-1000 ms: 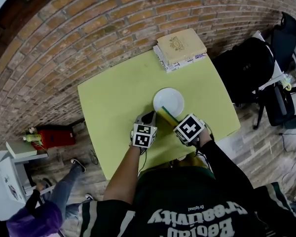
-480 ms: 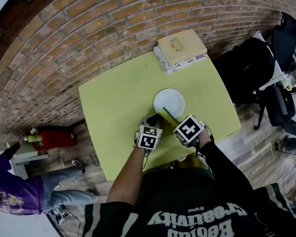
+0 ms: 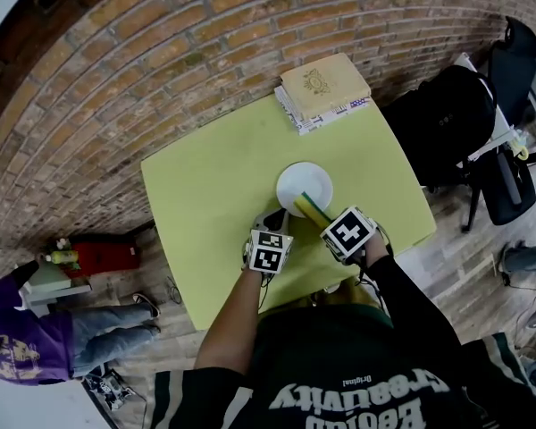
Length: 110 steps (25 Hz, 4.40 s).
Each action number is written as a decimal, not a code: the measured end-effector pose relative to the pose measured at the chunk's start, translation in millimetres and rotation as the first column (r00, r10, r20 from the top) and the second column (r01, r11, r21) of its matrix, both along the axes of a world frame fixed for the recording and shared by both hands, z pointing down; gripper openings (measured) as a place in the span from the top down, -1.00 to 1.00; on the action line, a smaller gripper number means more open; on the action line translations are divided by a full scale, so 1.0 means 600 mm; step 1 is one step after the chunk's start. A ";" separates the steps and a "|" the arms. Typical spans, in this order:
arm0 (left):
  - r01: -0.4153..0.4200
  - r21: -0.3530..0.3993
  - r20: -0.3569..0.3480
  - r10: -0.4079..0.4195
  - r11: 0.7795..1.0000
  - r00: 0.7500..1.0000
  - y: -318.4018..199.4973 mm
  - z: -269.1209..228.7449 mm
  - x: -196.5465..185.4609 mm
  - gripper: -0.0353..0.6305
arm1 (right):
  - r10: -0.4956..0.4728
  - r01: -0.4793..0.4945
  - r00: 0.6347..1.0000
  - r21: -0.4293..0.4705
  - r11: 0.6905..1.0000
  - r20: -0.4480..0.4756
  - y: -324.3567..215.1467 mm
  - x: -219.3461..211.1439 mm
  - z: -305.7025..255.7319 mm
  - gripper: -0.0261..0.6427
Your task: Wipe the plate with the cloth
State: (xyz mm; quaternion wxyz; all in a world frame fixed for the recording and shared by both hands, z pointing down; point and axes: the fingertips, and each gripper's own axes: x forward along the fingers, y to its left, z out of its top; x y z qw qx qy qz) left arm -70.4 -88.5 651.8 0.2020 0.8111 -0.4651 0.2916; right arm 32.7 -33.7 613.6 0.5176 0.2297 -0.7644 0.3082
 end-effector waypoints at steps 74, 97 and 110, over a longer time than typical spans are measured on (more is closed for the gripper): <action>-0.004 -0.050 0.037 0.005 0.999 0.999 0.028 0.012 0.010 0.88 | -0.041 0.042 0.997 -0.017 0.999 0.069 0.034 -0.024 0.008 0.58; 0.003 -0.039 0.058 -0.001 0.999 0.998 0.024 0.011 0.007 0.88 | 0.010 -0.008 0.996 -0.024 1.000 0.084 0.020 0.005 0.007 0.57; 0.005 -0.046 0.046 -0.003 0.999 0.999 0.025 0.010 0.003 0.88 | 0.092 -0.092 0.994 -0.008 0.996 0.057 -0.004 0.058 0.007 0.57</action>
